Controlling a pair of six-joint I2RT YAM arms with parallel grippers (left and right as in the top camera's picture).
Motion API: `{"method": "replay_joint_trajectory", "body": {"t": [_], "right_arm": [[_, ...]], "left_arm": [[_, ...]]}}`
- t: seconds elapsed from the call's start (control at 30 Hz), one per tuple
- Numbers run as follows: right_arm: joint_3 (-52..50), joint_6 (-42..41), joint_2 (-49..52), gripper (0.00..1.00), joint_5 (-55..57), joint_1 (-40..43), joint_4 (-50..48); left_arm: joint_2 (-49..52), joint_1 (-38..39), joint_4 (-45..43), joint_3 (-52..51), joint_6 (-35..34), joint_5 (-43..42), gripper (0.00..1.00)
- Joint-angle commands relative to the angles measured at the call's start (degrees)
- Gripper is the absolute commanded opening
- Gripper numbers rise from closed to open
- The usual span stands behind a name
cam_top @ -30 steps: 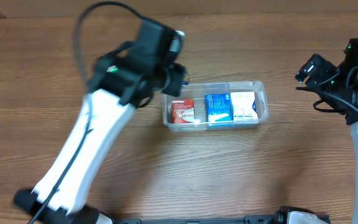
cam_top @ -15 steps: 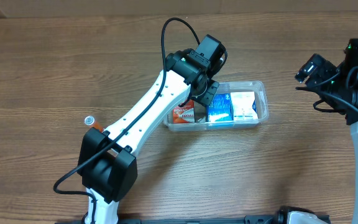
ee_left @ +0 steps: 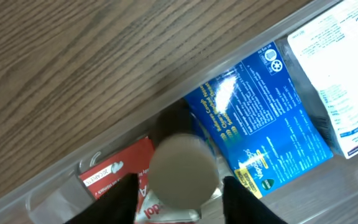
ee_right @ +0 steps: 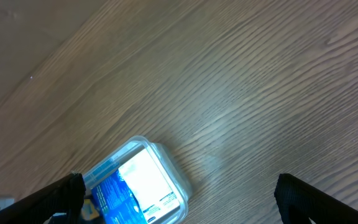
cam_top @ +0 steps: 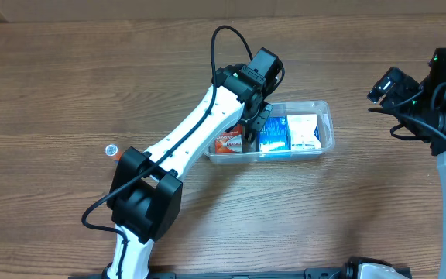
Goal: Pack container
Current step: 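Carry the bottle with left gripper into the container and release, then grasp the orange tube with left gripper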
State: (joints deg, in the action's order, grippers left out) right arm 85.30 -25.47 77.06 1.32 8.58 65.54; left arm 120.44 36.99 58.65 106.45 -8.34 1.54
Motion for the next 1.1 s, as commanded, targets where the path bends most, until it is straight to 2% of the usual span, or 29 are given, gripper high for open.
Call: {"method": "replay_joint_trajectory", "body": {"t": [0.0, 0.17, 0.3, 0.43, 0.57, 0.63, 0.73, 0.87, 1.07], "right_arm": [[0.6, 0.0, -0.4, 1.00, -0.2, 0.0, -0.3], [0.6, 0.0, -0.4, 1.00, -0.2, 0.0, -0.3], [0.6, -0.1, -0.4, 1.00, -0.2, 0.0, -0.3], [0.6, 0.0, -0.4, 1.00, -0.2, 0.0, -0.3], [0.6, 0.0, -0.4, 1.00, -0.2, 0.0, -0.3], [0.6, 0.0, -0.4, 1.00, -0.2, 0.0, -0.3], [0.6, 0.0, -0.4, 1.00, -0.2, 0.0, -0.3], [0.6, -0.1, -0.4, 1.00, -0.2, 0.0, -0.3], [0.6, -0.1, -0.4, 1.00, -0.2, 0.0, -0.3]], "left_arm": [[0.2, -0.2, -0.4, 0.5, 0.7, 0.4, 0.52], [-0.9, -0.3, 1.5, 3.3, 0.6, 0.3, 0.51], [-5.7, -1.1, 12.0, 16.7, 0.4, 2.8, 0.54], [-13.6, -5.0, 20.7, 21.8, 0.4, 7.8, 0.55], [-21.9, -15.4, 30.3, 21.8, -3.8, 8.0, 0.47], [-25.3, -22.7, 34.3, 21.8, -4.9, 7.4, 0.48], [-28.1, -29.1, 38.1, 21.6, -5.3, 5.1, 0.48], [-30.3, -33.8, 38.1, 16.2, -7.1, 3.3, 0.63], [-30.3, -40.7, 34.0, -8.7, -8.3, 0.3, 0.63]]}}
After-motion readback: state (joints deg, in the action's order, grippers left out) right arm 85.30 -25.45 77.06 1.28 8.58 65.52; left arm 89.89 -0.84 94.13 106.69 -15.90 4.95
